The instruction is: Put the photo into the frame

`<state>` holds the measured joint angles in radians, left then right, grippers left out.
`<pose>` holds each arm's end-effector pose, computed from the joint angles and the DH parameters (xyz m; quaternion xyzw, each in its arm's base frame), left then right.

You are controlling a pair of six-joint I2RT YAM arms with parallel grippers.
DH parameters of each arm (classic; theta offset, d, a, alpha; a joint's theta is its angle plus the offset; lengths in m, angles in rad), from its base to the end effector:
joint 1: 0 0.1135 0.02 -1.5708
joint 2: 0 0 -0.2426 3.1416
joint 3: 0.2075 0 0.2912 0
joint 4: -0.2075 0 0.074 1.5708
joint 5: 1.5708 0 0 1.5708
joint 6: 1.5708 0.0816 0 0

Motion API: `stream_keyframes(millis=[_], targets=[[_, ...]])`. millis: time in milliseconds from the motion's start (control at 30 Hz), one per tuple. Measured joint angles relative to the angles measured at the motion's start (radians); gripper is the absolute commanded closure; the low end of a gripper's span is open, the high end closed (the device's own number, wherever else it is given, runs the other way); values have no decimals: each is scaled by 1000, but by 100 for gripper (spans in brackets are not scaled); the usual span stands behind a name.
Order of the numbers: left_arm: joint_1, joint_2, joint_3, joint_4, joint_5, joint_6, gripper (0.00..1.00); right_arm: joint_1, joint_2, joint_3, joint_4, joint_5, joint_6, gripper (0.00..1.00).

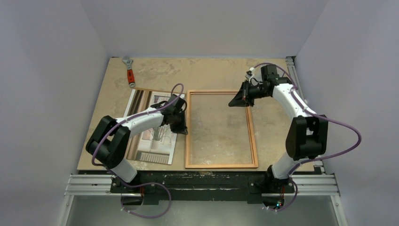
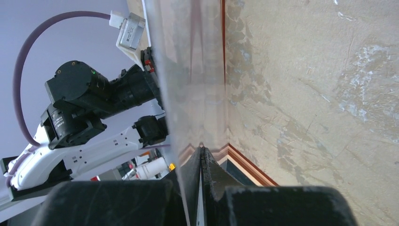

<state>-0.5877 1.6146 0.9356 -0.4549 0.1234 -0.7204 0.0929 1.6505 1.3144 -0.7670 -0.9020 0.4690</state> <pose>0.2904 -0.2055 0.0832 -0.0513 0.9731 -0.1794 0.1350 0.3767 0.0994 0.2068 0.0645 0.8790 0.4652 0.0828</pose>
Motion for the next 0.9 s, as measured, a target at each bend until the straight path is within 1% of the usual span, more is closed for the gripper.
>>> stream_keyframes(millis=[300, 700, 900], targets=[[-4, 5, 9, -11, -7, 1, 99, 0, 19, -1, 24, -2, 19, 100], [-11, 11, 22, -26, -20, 4, 100, 0, 19, -13, 77, -7, 81, 100], [-15, 13, 26, -31, -24, 7, 100, 0, 19, -23, 116, -33, 123, 100]])
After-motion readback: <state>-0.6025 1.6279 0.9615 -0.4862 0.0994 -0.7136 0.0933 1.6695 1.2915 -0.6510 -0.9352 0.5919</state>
